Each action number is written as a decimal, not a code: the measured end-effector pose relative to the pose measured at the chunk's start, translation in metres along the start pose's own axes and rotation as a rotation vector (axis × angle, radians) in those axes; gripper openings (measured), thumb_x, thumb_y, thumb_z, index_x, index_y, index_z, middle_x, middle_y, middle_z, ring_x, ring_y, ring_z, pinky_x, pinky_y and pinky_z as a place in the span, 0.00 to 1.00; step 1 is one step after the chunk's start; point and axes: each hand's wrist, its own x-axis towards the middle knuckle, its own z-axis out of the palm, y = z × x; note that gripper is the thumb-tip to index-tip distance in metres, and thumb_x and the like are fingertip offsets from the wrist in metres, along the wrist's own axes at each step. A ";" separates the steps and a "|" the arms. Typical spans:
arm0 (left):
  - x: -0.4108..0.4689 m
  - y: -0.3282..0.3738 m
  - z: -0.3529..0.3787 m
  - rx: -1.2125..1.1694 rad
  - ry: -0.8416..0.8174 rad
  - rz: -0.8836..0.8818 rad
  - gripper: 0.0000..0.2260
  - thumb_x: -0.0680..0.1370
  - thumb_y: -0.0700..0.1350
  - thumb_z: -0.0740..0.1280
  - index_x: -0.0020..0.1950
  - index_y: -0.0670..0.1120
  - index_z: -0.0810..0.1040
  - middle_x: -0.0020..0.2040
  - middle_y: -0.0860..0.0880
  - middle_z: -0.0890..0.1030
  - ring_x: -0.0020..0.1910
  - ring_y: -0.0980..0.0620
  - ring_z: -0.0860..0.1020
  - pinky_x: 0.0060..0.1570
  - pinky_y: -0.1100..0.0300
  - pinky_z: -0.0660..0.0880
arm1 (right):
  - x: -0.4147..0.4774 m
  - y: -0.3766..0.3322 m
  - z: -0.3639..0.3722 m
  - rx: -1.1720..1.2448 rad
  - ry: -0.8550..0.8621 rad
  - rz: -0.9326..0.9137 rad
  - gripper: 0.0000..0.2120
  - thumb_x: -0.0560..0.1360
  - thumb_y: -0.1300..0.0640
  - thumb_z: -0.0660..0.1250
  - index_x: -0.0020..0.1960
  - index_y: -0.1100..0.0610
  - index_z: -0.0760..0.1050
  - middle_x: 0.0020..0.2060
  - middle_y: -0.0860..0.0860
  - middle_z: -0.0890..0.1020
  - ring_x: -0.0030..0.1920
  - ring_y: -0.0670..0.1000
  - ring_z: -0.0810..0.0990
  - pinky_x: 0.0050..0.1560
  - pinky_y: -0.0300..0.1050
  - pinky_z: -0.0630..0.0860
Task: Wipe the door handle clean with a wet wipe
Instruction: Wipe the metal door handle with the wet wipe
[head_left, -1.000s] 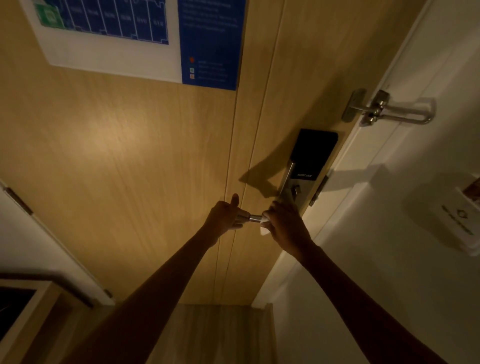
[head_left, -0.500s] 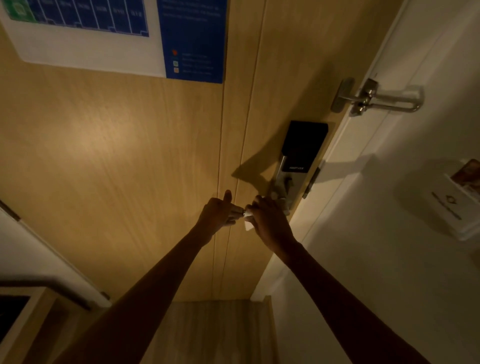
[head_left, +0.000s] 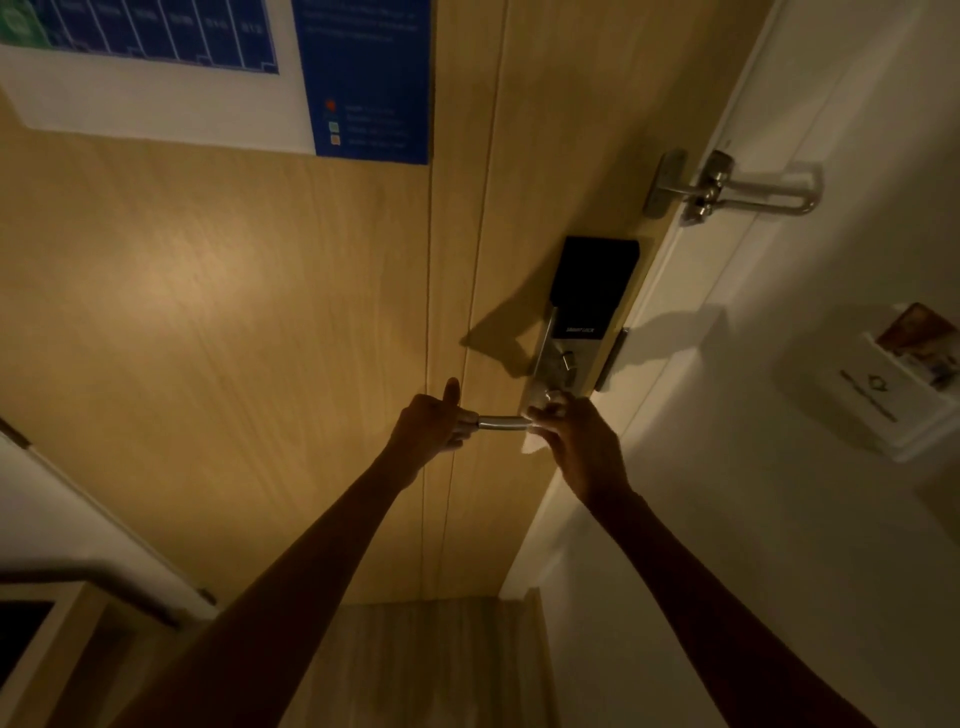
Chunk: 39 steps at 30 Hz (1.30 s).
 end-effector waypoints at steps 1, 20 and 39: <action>-0.001 0.000 0.001 0.001 0.009 0.000 0.25 0.79 0.60 0.57 0.48 0.41 0.83 0.43 0.45 0.86 0.43 0.51 0.85 0.38 0.65 0.78 | -0.005 0.010 -0.004 0.013 0.034 0.040 0.12 0.74 0.58 0.72 0.57 0.53 0.81 0.55 0.52 0.81 0.56 0.52 0.79 0.53 0.47 0.79; -0.010 0.002 0.003 -0.019 0.005 0.033 0.23 0.79 0.58 0.58 0.48 0.40 0.83 0.45 0.41 0.85 0.41 0.50 0.84 0.37 0.66 0.80 | -0.021 0.004 0.022 0.012 0.138 0.020 0.13 0.78 0.50 0.65 0.62 0.49 0.76 0.57 0.50 0.78 0.55 0.45 0.77 0.52 0.39 0.79; -0.010 0.003 0.002 0.042 0.013 0.041 0.19 0.79 0.56 0.61 0.48 0.42 0.82 0.42 0.46 0.85 0.40 0.54 0.84 0.34 0.67 0.77 | -0.028 -0.001 0.015 0.306 0.218 0.170 0.11 0.77 0.58 0.67 0.59 0.58 0.77 0.54 0.52 0.79 0.55 0.51 0.79 0.57 0.48 0.79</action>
